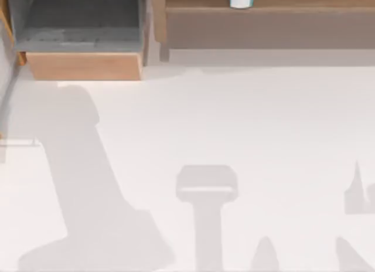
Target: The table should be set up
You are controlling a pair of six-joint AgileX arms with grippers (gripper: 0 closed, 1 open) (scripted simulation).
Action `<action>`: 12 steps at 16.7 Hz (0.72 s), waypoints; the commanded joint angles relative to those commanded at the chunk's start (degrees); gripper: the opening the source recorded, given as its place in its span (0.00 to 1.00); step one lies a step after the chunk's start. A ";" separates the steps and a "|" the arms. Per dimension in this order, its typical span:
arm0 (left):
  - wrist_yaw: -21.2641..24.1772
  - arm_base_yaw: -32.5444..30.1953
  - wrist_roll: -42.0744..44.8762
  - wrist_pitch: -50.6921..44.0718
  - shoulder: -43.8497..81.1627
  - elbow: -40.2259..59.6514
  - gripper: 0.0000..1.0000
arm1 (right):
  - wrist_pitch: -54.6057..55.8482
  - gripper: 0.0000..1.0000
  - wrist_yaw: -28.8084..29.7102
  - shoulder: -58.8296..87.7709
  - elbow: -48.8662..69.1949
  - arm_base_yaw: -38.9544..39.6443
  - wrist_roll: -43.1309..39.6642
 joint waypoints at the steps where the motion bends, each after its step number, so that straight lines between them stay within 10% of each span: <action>1: 0.00 -0.13 0.09 -0.19 0.66 0.88 1.00 | 0.00 1.00 0.00 0.00 0.00 0.00 0.00; 12: 0.54 0.54 0.16 -3.33 -5.23 -2.12 1.00 | 0.00 1.00 0.00 0.00 0.00 0.00 0.00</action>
